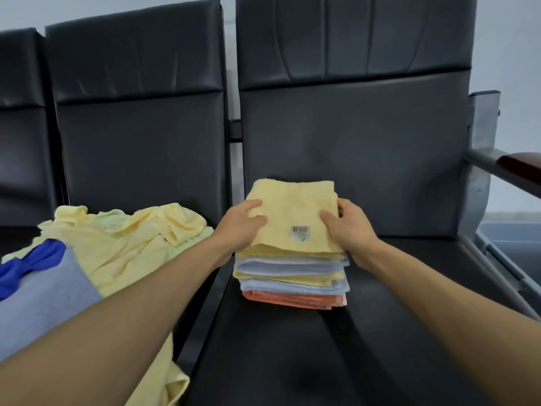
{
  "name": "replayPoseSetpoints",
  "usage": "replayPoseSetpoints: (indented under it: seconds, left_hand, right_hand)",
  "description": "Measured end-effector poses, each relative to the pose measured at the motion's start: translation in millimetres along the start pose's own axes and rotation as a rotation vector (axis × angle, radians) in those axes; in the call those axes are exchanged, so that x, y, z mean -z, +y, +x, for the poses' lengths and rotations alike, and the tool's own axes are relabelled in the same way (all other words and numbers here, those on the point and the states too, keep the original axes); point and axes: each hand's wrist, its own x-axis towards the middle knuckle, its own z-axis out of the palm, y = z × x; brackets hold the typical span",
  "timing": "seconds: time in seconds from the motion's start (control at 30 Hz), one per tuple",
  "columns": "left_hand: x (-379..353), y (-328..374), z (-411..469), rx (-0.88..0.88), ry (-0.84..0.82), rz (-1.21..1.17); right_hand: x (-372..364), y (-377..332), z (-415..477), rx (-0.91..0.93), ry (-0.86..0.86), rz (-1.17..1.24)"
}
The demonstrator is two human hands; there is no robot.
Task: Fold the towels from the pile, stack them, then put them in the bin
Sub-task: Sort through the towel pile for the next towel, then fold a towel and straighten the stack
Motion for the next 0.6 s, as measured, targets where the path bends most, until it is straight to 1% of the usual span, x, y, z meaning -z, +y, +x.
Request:
replayPoseSetpoints:
  seconds: [0.1,0.17,0.23,0.27,0.33,0.4,0.5,0.53,0.6]
  left_hand:
    - [7.7,0.7,-16.2,-0.010,0.009,-0.032]
    - [13.7,-1.0,-29.8,-0.029,0.010,0.008]
    - [21.5,-1.0,-48.7,-0.058,0.003,0.031]
    - [26.3,-1.1,-60.8,-0.072,0.008,0.043]
    - [39.6,-5.2,-85.4,-0.088,0.024,0.102]
    - [56.5,-14.8,-108.7,-0.126,0.050,0.241]
    - [92.2,-36.3,-144.4,-0.216,0.123,0.654]
    - [99.5,-42.0,-151.9,-0.237,0.161,0.733]
    - [118.1,-53.3,-176.6,-0.215,0.272,0.731]
  right_hand:
    - [7.5,-8.8,-18.0,0.057,-0.004,-0.125]
    - [13.6,-9.9,-32.2,0.098,-0.036,-0.216]
    - [20.0,-11.7,-47.7,0.181,-0.039,-0.344]
    - [22.5,-13.7,-56.5,0.219,-0.015,-0.408]
    - [24.2,-21.8,-75.0,0.227,0.033,-0.503]
    - [20.7,-31.2,-92.0,0.240,0.000,-0.567]
    - [3.2,-53.3,-117.1,0.331,-0.131,-0.629]
    - [-2.0,-60.8,-121.1,0.352,-0.169,-0.629]
    - [-22.7,-81.9,-136.5,0.406,-0.261,-0.630]
